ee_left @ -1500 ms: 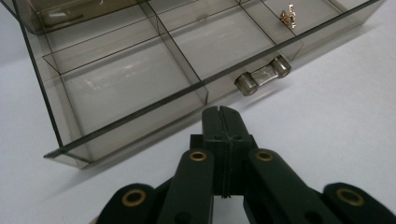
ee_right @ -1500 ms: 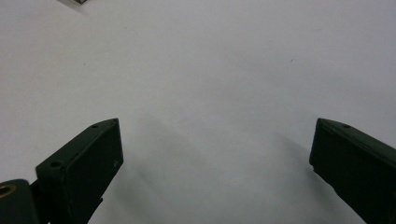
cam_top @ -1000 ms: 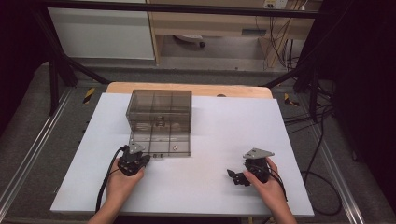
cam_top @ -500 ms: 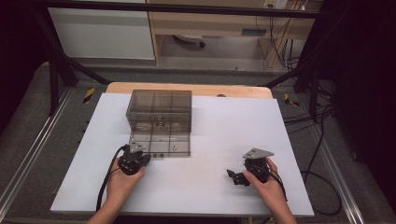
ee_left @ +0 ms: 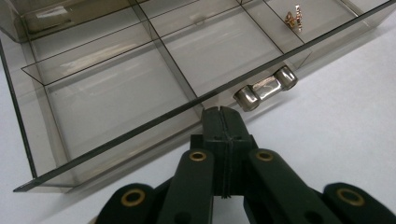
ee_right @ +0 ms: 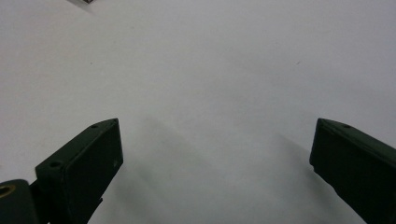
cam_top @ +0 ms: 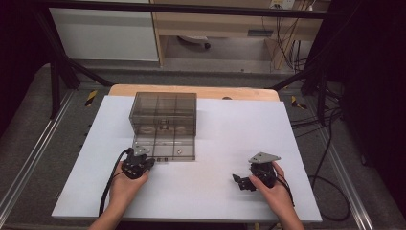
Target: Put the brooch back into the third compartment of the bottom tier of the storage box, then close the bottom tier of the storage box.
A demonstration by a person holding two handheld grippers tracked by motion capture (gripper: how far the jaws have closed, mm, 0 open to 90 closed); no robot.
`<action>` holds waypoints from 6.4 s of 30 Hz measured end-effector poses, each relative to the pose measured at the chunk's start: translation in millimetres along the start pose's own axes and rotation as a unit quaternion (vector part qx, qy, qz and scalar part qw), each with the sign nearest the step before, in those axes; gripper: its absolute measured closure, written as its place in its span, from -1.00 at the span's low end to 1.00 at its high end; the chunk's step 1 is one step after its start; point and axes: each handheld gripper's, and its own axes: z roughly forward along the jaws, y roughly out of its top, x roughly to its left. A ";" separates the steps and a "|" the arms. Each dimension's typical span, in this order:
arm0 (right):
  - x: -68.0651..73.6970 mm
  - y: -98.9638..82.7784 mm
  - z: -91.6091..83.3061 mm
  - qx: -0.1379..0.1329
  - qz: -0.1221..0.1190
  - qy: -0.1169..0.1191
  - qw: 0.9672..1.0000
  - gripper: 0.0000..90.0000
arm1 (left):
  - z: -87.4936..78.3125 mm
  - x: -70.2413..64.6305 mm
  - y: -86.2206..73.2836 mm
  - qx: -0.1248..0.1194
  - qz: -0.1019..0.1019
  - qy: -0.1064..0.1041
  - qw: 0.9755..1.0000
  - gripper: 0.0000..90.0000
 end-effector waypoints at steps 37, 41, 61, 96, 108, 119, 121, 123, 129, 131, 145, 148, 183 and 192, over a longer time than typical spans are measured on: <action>-0.5 0.1 0.4 0.003 0.002 0.000 1.000 -0.93 | 0.9 0.3 3.6 0.005 0.000 -0.003 1.000 1.00; -0.7 0.1 0.6 0.003 0.002 0.001 1.000 -0.93 | 1.1 -0.2 3.9 0.005 -0.001 -0.004 1.000 1.00; -1.0 0.3 0.0 -0.001 0.001 -0.001 1.000 -0.94 | 2.6 0.5 6.5 0.012 0.004 -0.004 1.000 1.00; -0.5 0.4 0.5 0.001 0.000 -0.001 1.000 -0.94 | 6.9 3.3 12.0 0.015 0.000 -0.004 1.000 1.00; -0.5 0.3 1.6 0.002 -0.006 0.000 1.000 -0.93 | 8.4 3.6 15.9 0.016 -0.001 -0.004 1.000 1.00; -0.3 1.3 1.9 0.003 -0.005 -0.002 1.000 -0.94 | 11.5 6.2 20.8 0.018 -0.014 -0.015 1.000 1.00; -0.4 1.5 1.8 0.004 -0.005 -0.001 1.000 -0.94 | 12.3 6.4 21.8 0.017 -0.009 -0.012 1.000 1.00; -0.1 1.5 1.7 0.003 -0.005 -0.001 1.000 -0.94 | 12.6 5.7 22.6 0.020 -0.009 -0.012 1.000 1.00; 0.1 1.8 1.9 0.002 -0.006 0.000 1.000 -0.95 | 14.5 4.0 25.7 0.022 0.001 -0.008 1.000 1.00; 0.1 1.7 2.9 0.002 -0.007 -0.001 1.000 -0.95 | 15.2 3.9 26.8 0.023 0.002 -0.007 1.000 1.00; -1.0 2.0 2.6 0.002 -0.006 -0.002 1.000 -0.95 | 18.3 3.1 32.7 0.030 0.003 -0.006 1.000 1.00; -1.3 1.8 2.5 0.002 -0.005 -0.002 1.000 -0.95 | 19.2 3.5 34.4 0.032 0.004 -0.005 0.999 1.00; -1.7 1.9 2.0 0.003 -0.004 -0.001 1.000 -0.95 | 28.8 17.0 47.7 0.030 -0.004 0.011 0.999 1.00; -2.1 1.7 1.4 0.003 -0.005 -0.005 1.000 -0.95 | 28.6 17.2 53.0 0.027 0.001 0.012 1.000 1.00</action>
